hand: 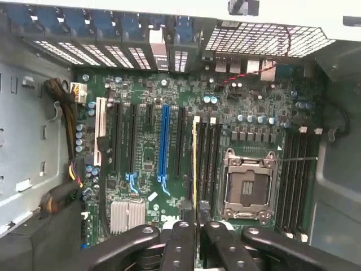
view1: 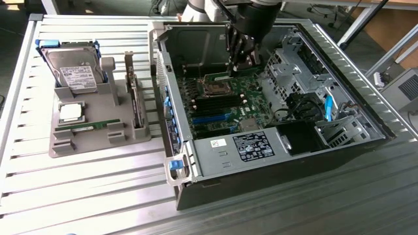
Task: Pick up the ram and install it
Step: 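Insert the ram into the slot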
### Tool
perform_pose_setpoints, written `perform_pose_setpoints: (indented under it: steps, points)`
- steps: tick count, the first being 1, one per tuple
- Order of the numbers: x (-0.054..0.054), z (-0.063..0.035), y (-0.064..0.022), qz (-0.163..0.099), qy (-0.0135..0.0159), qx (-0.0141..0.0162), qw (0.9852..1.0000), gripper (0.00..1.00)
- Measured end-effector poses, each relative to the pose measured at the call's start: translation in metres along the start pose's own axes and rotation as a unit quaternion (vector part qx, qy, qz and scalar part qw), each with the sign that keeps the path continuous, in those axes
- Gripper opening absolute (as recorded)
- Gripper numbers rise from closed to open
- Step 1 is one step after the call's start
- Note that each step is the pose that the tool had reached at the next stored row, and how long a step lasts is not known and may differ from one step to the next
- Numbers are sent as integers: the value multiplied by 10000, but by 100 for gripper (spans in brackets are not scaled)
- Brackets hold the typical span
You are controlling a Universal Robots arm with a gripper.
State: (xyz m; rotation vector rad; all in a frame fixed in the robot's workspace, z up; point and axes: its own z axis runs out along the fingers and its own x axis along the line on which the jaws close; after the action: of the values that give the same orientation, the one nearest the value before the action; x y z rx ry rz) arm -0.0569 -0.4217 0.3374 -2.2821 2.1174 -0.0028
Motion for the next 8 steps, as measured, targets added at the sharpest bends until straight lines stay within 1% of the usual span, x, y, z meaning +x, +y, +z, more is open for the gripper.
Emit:
perform_pose_setpoints:
  steps: [1, 6, 8]
  points:
    - [4, -60, -84, 5, 9, -23, 10000, 11]
    - [5, -68, -87, 10, 10, -23, 10000, 11]
    - [5, -51, -86, 10, 10, -23, 10000, 11]
